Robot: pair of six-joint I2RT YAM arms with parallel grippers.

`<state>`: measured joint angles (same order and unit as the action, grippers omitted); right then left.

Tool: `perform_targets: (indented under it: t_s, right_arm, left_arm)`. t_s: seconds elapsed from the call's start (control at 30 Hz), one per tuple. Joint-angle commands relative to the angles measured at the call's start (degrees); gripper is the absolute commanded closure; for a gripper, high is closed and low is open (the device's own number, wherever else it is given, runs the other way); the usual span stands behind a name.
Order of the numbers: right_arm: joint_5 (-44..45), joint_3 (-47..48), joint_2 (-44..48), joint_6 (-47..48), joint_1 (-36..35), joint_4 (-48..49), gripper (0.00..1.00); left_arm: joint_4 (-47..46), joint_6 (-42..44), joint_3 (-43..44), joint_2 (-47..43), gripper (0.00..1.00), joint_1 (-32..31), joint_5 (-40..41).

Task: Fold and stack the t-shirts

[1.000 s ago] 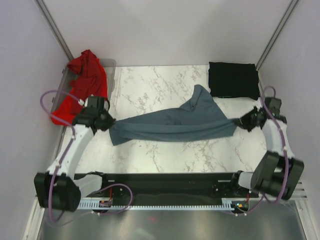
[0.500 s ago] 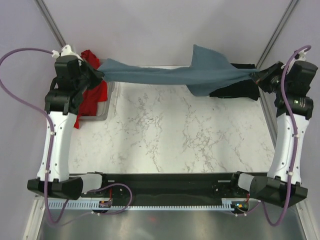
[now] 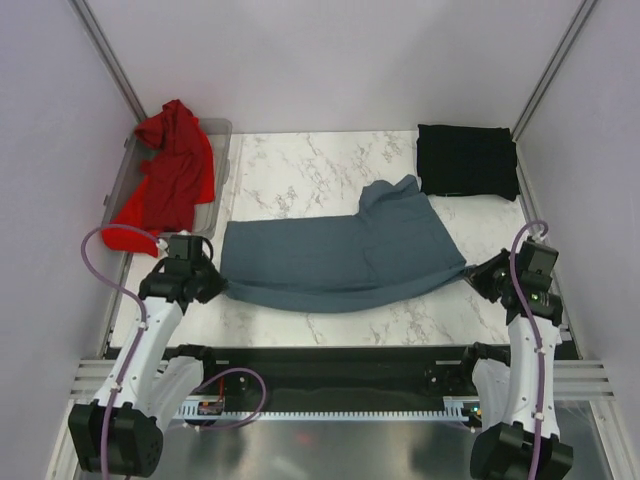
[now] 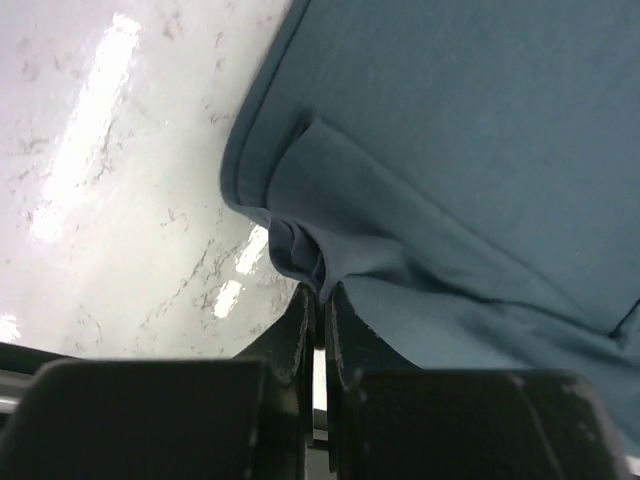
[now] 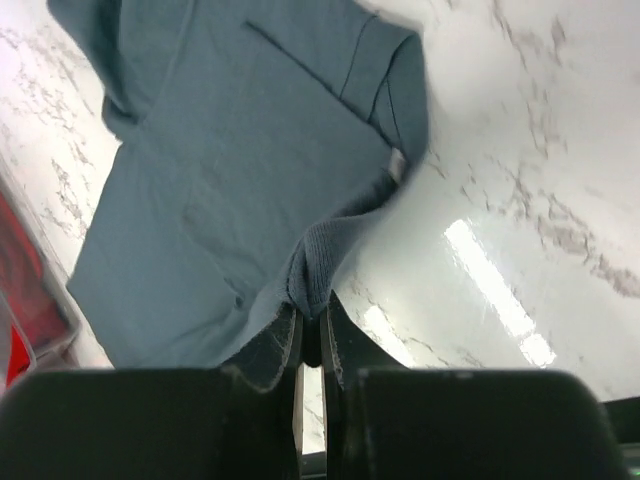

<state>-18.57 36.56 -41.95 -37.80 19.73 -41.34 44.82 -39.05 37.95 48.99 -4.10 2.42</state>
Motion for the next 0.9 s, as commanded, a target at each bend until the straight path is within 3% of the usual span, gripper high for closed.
perform_targets:
  t_s: [0.0, 0.1, 0.13, 0.23, 0.37, 0.4, 0.43, 0.5, 0.53, 0.67, 0.87]
  right_arm:
    - [-0.15, -5.52, 2.23, -6.49, 0.58, 1.53, 1.0]
    - [-0.33, -9.39, 3.98, -8.43, 0.58, 0.13, 0.95]
    - [0.19, -10.18, 5.55, -8.69, 0.49, -0.49, 0.87]
    - [3.62, -10.19, 7.59, -8.87, 0.58, -4.35, 0.77]
    - [4.5, -10.54, 7.85, -9.04, 0.49, -7.25, 0.7]
    - [5.03, -10.54, 8.11, -8.78, 0.49, -7.78, 0.66]
    - [5.29, -10.54, 8.46, -8.69, 0.58, -8.14, 0.37]
    - [6.35, -10.37, 8.82, -8.34, 0.58, -9.8, 0.02]
    - [6.7, -10.1, 9.17, -7.91, 0.58, -10.24, 0.02]
    - [9.43, -6.25, 9.44, -6.06, 0.31, -12.88, 0.02]
    - [16.72, 13.08, 6.28, -2.82, -2.49, -17.89, 0.02]
  left_arm:
    - [-3.25, -7.79, -0.25, -4.6, 0.96, 0.49, 0.22]
    - [0.87, -11.83, -0.86, -6.01, 0.95, 0.58, 2.33]
    - [2.89, -14.02, -1.21, -6.62, 0.94, 0.5, 2.42]
    - [4.83, -18.24, -2.8, -10.75, 0.9, 0.49, 1.19]
    - [11.14, -23.44, -3.32, -16.9, 0.77, 0.49, 3.03]
    - [12.56, -24.14, -3.15, -19.61, 0.7, 0.49, 3.21]
    - [14.14, -25.36, -2.98, -20.85, 0.57, 0.49, 3.38]
    - [17.83, -26.08, -2.36, -25.06, 0.19, 0.49, 3.3]
    - [18.98, -26.51, -2.18, -26.57, 0.01, 0.49, 3.38]
    - [19.43, -25.11, -1.22, -31.5, 0.0, 0.49, 4.53]
    - [11.18, -17.13, 3.87, -28.79, 0.0, 0.49, 2.25]
